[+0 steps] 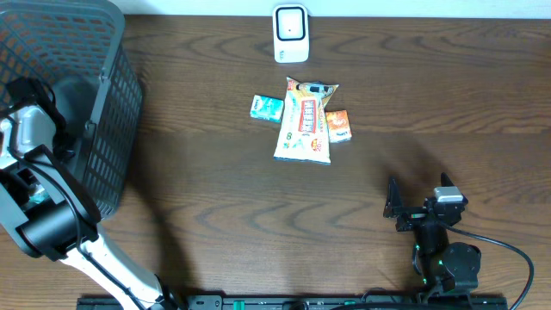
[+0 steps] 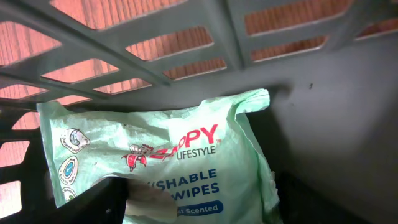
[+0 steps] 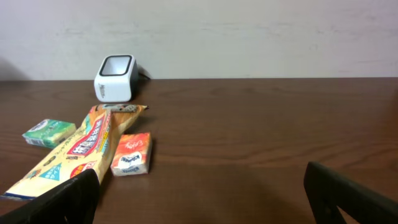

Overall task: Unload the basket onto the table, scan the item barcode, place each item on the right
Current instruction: 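Grasp the pale green washable wipes pack with the left gripper, then carry the wipes pack to the scanner and release it beside the bag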

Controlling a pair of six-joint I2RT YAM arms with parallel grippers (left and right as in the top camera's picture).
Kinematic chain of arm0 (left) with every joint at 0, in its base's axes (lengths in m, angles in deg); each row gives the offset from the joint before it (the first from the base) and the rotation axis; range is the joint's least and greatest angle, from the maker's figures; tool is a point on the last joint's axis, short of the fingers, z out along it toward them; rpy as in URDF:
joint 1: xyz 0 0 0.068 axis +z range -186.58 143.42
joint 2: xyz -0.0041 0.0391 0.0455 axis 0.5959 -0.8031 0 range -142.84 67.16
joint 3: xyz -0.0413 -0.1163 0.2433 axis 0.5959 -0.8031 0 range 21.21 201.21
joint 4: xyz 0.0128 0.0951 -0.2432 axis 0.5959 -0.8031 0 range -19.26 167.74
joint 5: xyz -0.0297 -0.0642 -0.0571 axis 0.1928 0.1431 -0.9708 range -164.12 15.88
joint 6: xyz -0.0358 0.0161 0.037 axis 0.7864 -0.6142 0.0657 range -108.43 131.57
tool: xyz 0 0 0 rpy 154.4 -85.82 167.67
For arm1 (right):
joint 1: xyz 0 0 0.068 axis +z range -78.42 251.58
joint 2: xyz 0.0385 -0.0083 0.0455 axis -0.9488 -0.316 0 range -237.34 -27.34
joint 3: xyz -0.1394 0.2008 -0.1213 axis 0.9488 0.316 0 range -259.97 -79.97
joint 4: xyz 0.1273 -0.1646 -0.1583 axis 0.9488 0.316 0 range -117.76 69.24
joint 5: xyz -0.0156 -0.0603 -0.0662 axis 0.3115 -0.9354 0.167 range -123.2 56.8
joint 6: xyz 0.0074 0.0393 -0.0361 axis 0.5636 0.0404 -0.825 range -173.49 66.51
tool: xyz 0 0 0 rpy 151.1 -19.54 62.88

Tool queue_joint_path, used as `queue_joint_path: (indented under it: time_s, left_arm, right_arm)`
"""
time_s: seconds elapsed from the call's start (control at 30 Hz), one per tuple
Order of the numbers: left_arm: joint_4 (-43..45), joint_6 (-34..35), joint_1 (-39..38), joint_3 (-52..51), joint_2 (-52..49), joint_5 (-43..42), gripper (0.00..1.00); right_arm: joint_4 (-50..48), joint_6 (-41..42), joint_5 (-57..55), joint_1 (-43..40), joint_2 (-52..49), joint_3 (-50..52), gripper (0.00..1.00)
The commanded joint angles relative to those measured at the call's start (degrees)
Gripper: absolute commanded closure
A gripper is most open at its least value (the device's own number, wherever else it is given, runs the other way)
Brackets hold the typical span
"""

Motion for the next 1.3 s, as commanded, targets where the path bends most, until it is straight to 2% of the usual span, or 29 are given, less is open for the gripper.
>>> queue_joint_path:
  time_s: [0.0,0.13,0.17,0.4,0.57,0.77,0.97,1.07,1.1,1.2,1.27]
  left_arm:
    - [-0.1,-0.7,1.3,-2.1,-0.7,-0.2,0.37]
    - [0.0,-1.4,1.3,-2.1,-0.5,-0.2,0.91]
    - [0.0,-1.4,1.2,-2.1,-0.2,-0.2,0.92]
    - [0.2,-0.5,0.1,-1.7,8.2,-2.1,0.92]
    - [4.6,-0.5,-1.3,-1.7,21.0,-15.3,0.93]
    - [15.3,-0.5,-4.2,-1.7,35.0,-31.4,0.93]
    - [24.8,-0.5,-12.1,-1.7,45.0,-42.6,0.93]
    - [26.8,-0.6,-19.0,-1.7,46.8,-44.8,0.93]
    - [27.1,-4.0,-24.3,-1.8,46.8,-44.7,0.92]
    - [27.1,-14.7,-31.9,-1.8,44.6,-44.1,0.92]
    - [26.9,-17.2,-36.2,-1.8,42.6,-40.9,0.92]
  right_arm:
    - [0.2,-0.1,-0.5,-0.3,0.1,0.2,0.01]
    - [0.2,-0.1,-0.5,-0.3,0.1,0.2,0.01]
    - [0.2,-0.1,-0.5,-0.3,0.1,0.2,0.01]
    - [0.2,-0.1,-0.5,-0.3,0.1,0.2,0.01]
    - [0.2,-0.1,-0.5,-0.3,0.1,0.2,0.01]
    - [0.2,-0.1,-0.5,-0.3,0.1,0.2,0.01]
    - [0.2,-0.1,-0.5,-0.3,0.1,0.2,0.01]
    - [0.2,-0.1,-0.5,-0.3,0.1,0.2,0.01]
    - [0.2,-0.1,-0.5,-0.3,0.1,0.2,0.01]
    - [0.2,-0.1,-0.5,-0.3,0.1,0.2,0.01]
    - [0.2,-0.1,-0.5,-0.3,0.1,0.2,0.01]
